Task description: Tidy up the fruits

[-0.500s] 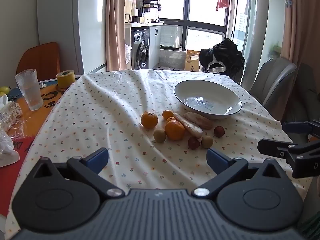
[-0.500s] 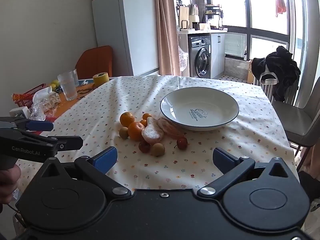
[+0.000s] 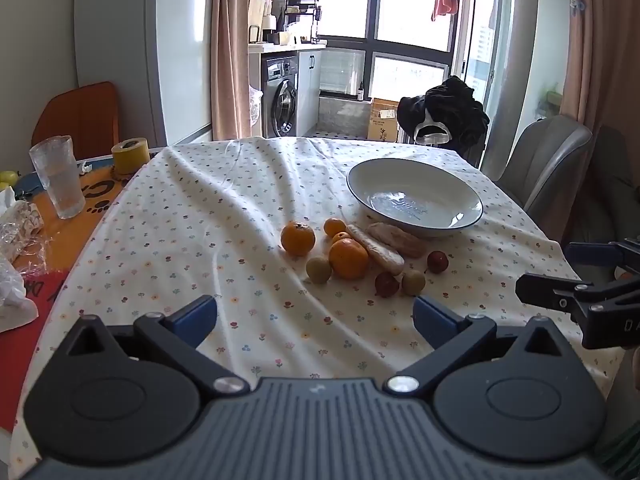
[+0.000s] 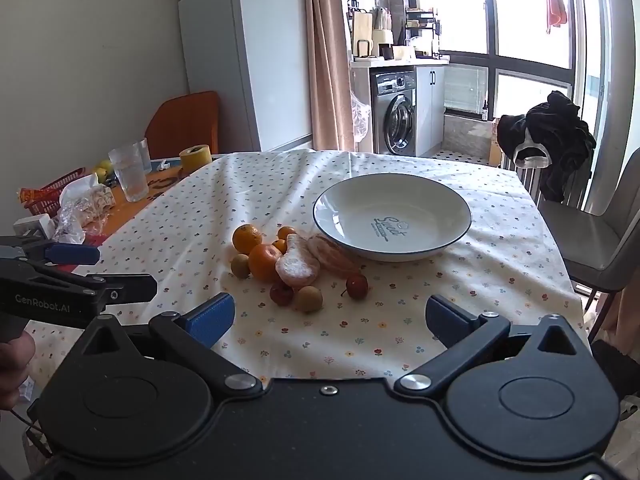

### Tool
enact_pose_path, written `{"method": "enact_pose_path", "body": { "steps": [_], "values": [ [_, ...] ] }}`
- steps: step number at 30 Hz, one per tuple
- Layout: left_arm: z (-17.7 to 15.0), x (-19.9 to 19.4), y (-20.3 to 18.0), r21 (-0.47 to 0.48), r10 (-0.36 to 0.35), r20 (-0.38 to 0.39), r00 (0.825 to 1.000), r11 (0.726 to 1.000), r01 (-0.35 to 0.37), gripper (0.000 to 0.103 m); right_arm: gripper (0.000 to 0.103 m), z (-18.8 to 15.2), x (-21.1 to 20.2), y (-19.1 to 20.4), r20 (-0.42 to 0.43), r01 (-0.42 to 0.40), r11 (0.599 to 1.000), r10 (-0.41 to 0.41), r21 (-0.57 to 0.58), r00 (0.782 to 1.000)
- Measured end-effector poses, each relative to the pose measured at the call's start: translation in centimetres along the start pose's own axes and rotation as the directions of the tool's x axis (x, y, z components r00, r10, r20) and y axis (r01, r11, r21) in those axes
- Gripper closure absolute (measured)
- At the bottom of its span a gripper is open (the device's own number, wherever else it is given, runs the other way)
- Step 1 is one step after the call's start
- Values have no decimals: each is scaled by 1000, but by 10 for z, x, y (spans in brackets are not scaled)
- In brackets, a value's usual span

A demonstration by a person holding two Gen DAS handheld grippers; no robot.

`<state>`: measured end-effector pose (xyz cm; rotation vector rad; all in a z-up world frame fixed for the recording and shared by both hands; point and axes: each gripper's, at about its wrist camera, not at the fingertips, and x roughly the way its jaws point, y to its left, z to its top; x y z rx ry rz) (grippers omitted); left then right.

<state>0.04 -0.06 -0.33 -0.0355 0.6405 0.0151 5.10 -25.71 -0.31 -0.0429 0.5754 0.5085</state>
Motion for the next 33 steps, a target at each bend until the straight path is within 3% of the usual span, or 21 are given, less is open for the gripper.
{"method": "enact_pose_path", "body": {
  "steps": [33],
  "values": [
    [2,-8,-3,6,-19,14,1000,1000,19,0,0,3,-5,-4,11,16,1000,-16,7,1000]
  ]
}}
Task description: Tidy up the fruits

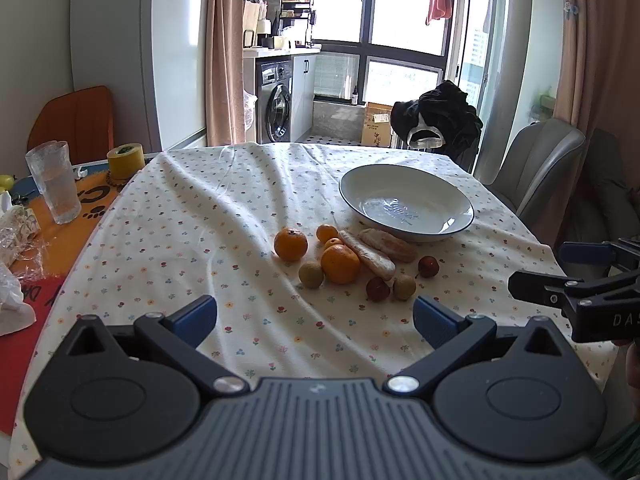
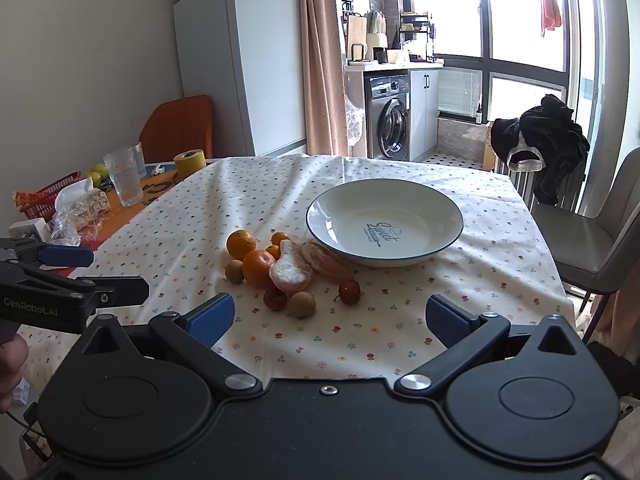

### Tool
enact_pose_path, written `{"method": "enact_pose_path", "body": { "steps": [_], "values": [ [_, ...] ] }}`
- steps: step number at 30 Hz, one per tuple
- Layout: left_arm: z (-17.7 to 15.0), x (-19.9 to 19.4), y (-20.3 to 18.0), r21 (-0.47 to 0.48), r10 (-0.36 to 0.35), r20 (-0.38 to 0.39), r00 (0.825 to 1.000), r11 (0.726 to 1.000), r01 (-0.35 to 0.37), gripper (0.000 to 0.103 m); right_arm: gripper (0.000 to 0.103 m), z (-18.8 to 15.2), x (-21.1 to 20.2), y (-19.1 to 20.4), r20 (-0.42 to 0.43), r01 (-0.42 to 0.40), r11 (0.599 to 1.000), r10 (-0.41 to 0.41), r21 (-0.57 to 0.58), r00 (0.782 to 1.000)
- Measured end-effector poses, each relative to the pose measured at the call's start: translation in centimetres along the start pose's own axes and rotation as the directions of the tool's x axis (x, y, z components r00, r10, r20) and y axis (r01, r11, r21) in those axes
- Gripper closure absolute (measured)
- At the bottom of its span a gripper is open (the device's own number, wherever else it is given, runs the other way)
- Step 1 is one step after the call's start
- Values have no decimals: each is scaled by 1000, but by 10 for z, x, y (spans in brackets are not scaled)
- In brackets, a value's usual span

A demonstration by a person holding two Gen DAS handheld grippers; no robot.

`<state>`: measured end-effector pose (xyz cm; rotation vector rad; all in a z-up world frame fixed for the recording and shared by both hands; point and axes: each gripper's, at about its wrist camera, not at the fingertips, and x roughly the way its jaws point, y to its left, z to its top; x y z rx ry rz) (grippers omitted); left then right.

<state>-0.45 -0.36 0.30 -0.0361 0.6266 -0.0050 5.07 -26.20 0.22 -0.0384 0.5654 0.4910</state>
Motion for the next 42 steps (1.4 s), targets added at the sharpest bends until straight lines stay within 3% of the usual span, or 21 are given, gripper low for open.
{"method": "enact_pose_path", "body": {
  "steps": [29,42],
  "values": [
    [1,-2,-1,-2,-5,0,1000,1000,5,0,0,0,0,-1,2,7,1000,-7,-7,1000],
    [-2,25,2,-20,-30,-19,999,999,30,0,0,-8,28,-7,-28,8,1000,-8,-13,1000]
  ]
}}
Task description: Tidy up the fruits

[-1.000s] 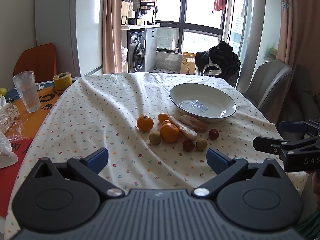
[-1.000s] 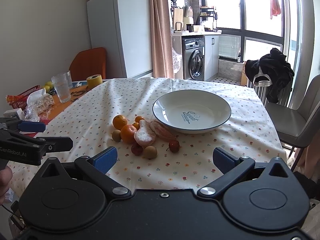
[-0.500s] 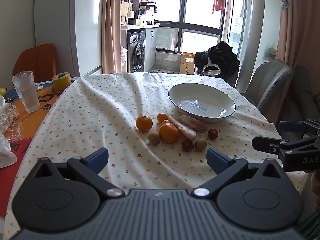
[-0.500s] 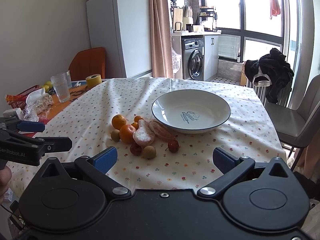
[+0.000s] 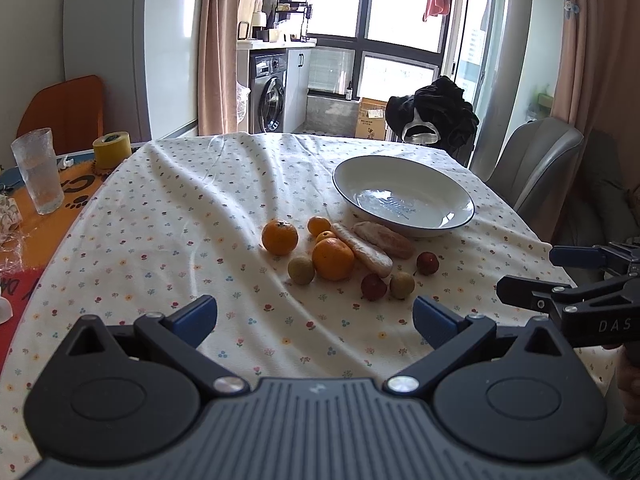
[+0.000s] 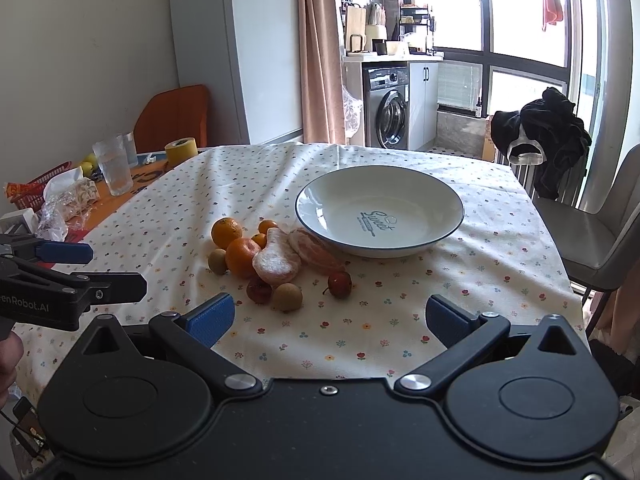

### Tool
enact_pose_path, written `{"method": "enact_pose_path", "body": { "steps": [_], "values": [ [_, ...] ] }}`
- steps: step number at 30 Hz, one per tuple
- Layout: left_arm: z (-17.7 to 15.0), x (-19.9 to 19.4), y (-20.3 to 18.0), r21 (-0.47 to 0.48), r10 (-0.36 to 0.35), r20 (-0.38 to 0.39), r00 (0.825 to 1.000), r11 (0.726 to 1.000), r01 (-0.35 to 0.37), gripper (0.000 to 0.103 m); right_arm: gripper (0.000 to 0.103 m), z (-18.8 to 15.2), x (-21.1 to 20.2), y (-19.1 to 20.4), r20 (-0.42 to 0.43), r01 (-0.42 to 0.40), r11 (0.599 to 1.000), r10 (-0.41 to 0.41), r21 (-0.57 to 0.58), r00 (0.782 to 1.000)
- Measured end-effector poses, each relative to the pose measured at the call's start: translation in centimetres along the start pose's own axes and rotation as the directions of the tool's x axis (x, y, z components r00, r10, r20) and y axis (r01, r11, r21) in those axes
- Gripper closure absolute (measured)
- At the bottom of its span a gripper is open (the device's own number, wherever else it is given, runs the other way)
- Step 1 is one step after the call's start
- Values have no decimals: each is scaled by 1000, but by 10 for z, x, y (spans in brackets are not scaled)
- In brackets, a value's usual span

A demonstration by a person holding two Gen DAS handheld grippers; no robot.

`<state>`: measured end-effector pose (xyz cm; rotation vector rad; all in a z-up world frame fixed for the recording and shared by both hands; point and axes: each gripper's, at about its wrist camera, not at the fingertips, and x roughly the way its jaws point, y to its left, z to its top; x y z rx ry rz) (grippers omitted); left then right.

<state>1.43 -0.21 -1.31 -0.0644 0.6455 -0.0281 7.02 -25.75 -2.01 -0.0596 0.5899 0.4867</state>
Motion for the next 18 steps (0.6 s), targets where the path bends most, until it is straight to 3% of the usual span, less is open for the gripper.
{"method": "enact_pose_path", "body": {
  "steps": [8,13,18],
  "values": [
    [-2,18,-1,-3,-51,13,999,999,51,3,0,-7,20,-3,-24,-13,1000,12,-26,1000],
    [0,31,-4,-4,-74,5,997,997,74,14,0,-7,30,-7,-24,-71,997,70,-6,997],
    [3,49,-6,-7,-90,-22,996,996,90,26,4,-8,39,-11,-16,-74,997,74,7,997]
  ]
}}
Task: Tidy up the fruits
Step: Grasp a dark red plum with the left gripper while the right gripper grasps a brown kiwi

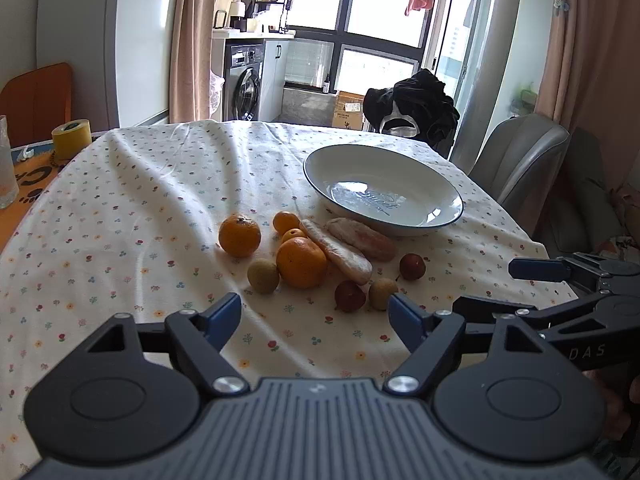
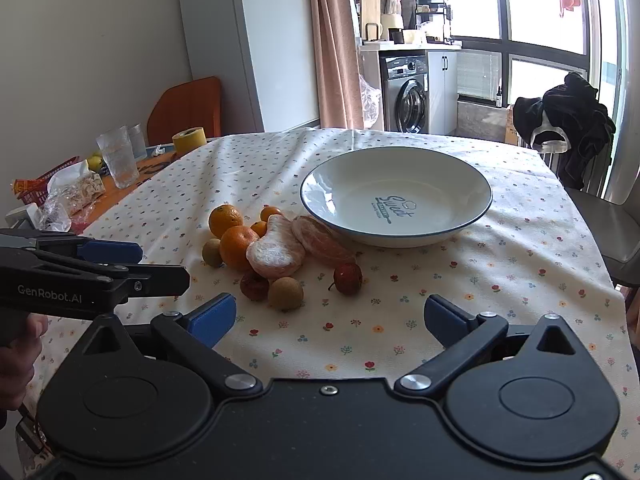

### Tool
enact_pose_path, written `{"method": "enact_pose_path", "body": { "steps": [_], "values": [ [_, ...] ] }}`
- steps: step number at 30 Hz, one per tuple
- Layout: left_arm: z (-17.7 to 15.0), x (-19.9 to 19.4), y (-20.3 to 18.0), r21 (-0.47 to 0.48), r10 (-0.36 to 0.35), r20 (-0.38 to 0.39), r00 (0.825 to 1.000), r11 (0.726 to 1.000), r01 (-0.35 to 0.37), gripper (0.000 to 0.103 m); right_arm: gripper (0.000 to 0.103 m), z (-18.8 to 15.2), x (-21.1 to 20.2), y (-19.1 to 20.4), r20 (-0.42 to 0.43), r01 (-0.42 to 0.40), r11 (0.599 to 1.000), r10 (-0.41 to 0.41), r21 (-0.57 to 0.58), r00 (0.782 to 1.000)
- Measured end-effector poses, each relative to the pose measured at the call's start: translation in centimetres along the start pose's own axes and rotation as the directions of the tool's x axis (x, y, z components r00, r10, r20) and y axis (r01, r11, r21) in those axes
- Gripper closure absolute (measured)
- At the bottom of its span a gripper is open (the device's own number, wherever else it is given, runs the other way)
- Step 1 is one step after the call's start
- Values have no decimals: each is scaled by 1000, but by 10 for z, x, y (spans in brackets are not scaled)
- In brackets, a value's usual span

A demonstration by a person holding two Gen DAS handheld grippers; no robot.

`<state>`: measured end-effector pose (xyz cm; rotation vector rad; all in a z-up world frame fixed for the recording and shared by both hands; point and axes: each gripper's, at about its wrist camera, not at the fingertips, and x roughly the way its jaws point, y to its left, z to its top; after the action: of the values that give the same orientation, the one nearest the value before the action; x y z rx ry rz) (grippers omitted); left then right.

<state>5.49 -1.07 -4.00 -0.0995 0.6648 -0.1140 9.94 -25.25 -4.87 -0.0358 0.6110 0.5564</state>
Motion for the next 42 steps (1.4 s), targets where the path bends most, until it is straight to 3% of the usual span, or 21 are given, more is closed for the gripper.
{"method": "enact_pose_path", "body": {
  "steps": [13,18,22,24,30,38,42],
  "values": [
    [0,40,-4,-4,-37,-72,997,999,37,61,43,0,26,-3,-41,-88,996,88,-7,995],
    [2,49,-5,-15,-43,-83,996,999,42,63,48,1,33,-7,-59,-123,992,123,8,991],
    [5,58,-6,-29,-61,-90,994,998,59,63,59,2,38,-9,-71,-150,989,150,7,986],
    [7,64,-8,-24,-53,-94,994,998,51,64,60,2,40,-10,-71,-170,985,170,7,983],
    [5,75,-11,-25,-59,-97,994,998,57,81,60,5,46,-11,-93,-217,976,215,-9,972],
    [5,64,-1,-41,-39,-78,996,999,36,81,62,12,57,-4,-112,-233,972,227,-42,967],
    [4,59,4,-48,-25,-73,997,999,22,81,73,10,66,2,-133,-232,971,223,-57,966]
  ]
}}
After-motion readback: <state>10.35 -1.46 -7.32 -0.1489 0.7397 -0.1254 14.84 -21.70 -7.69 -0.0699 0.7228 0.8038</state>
